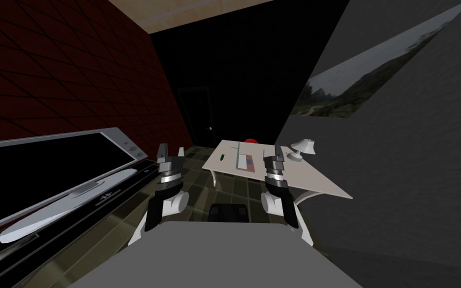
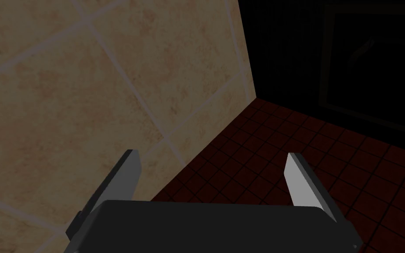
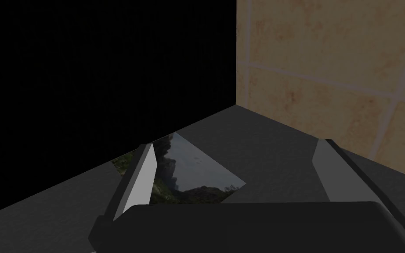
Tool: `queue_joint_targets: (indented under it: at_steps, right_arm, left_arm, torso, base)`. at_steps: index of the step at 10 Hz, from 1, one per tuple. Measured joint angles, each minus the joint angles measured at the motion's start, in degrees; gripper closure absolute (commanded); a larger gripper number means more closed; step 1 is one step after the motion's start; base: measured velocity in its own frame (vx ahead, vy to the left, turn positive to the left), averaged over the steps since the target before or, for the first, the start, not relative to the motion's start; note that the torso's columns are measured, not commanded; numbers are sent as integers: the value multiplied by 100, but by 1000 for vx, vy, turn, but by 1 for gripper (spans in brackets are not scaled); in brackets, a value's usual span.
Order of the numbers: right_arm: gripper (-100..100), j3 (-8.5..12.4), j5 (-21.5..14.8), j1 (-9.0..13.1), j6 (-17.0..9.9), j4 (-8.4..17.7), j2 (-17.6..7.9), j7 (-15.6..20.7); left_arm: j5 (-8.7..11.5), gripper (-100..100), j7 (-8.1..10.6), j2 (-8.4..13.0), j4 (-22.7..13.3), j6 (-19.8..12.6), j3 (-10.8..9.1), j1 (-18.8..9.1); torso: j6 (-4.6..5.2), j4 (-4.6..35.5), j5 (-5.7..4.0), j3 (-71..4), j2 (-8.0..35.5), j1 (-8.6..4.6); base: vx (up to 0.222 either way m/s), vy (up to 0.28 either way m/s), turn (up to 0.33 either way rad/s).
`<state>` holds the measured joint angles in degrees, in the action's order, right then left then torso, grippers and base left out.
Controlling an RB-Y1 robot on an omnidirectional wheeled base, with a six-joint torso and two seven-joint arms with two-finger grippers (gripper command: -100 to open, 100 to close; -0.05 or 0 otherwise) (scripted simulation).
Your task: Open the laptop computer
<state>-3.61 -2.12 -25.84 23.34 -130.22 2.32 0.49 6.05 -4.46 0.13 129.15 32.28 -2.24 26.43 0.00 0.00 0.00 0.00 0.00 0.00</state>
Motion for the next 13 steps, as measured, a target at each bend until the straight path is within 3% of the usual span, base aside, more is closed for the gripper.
queue_joint_targets:
  at_steps: [2, 9, 10, 13]
  right_arm:
    - [0, 0, 0, 0, 0, 0, 0, 0]
    - [0, 0, 0, 0, 1, -2, 0, 0]
    - [-100, 0, 0, 0, 1, -2, 0, 0]
    - [-100, 75, -105, -48, -51, 58, -489, 67]
  left_arm:
    - [0, 0, 0, 0, 0, 0, 0, 0]
    - [0, 0, 0, 0, 2, 1, 0, 0]
    - [0, 0, 0, 0, 2, 1, 0, 0]
    - [0, 0, 0, -1, -1, 0, 1, 1]
  torso:
    - [0, 600, 0, -1200, 597, 0]
    - [0, 3537, 0, -7073, 3539, 0]
    - [0, 3960, 0, -7919, 3962, 0]
    - [0, 4220, 3, -8454, 4218, 12]
  base:
    - [0, 0, 0]
    - [0, 0, 0]
    - [12, 16, -2]
    - [23, 58, -7]
